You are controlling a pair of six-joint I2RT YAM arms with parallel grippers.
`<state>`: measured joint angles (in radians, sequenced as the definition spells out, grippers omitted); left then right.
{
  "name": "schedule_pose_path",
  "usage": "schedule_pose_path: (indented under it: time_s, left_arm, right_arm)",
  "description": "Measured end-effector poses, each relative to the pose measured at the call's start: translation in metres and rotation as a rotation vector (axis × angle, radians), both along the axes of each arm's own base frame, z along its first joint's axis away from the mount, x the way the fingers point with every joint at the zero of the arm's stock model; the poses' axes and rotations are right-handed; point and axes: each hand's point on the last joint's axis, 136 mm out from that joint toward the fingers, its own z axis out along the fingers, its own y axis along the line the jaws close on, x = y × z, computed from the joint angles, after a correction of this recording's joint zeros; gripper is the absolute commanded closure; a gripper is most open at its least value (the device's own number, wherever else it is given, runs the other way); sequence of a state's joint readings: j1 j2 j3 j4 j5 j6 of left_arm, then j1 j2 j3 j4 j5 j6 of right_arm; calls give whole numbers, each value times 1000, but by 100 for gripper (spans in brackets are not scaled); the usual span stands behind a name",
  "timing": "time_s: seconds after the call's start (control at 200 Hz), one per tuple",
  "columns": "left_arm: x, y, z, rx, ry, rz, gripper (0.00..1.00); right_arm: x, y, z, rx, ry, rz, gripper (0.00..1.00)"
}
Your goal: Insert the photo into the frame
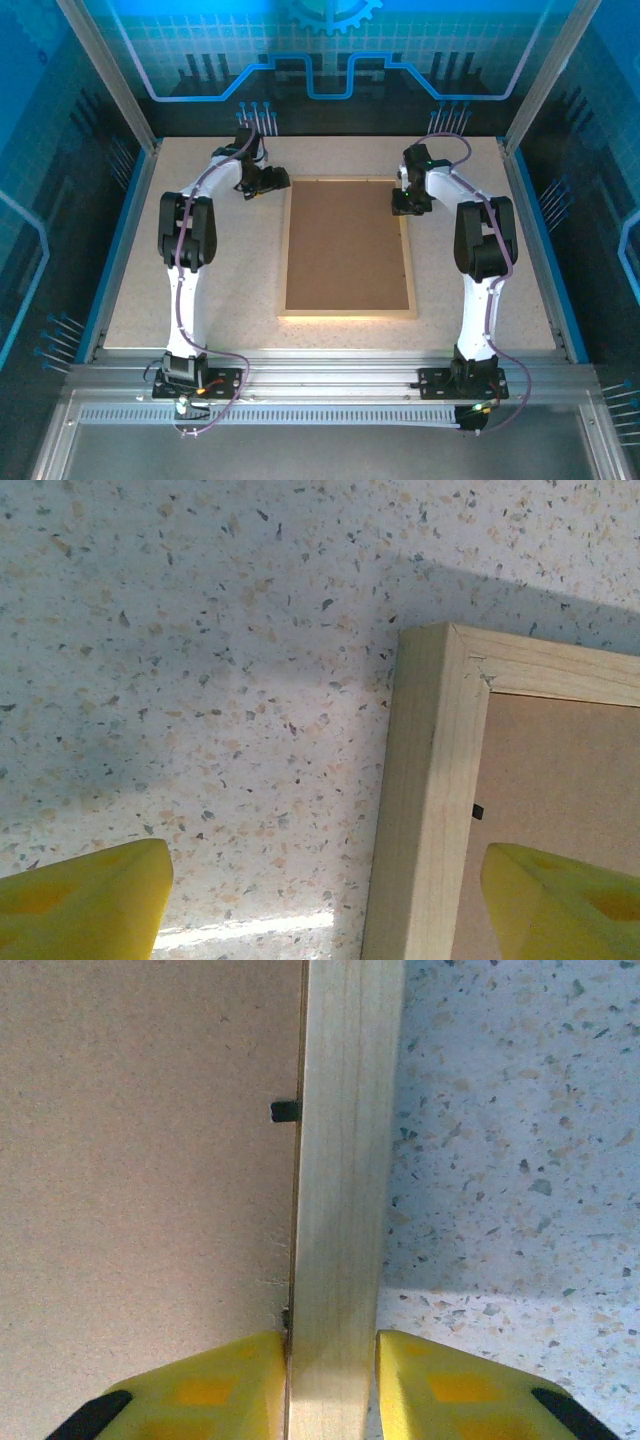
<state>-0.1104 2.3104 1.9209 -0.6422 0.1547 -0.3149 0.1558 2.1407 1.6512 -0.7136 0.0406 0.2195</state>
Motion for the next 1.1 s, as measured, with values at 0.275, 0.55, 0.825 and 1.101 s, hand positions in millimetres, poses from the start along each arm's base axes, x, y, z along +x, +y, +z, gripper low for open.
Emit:
schedule_pose_path:
  time_s: [0.275, 0.55, 0.825, 1.101]
  left_arm:
    - [-4, -10, -19, 4, 33, -18, 18]
    - [-3, -13, -22, 12, 33, -23, 18]
    - [-2, -15, -24, 22, 54, -26, 18]
    - [-1, -20, -25, 35, 68, -34, 18]
  right_arm:
    - [0, 0, 0, 0, 0, 0, 68]
    - [0, 0, 0, 0, 0, 0, 68]
    - [1, 1, 0, 3, 2, 1, 68]
    - [1, 1, 0, 1, 11, 7, 68]
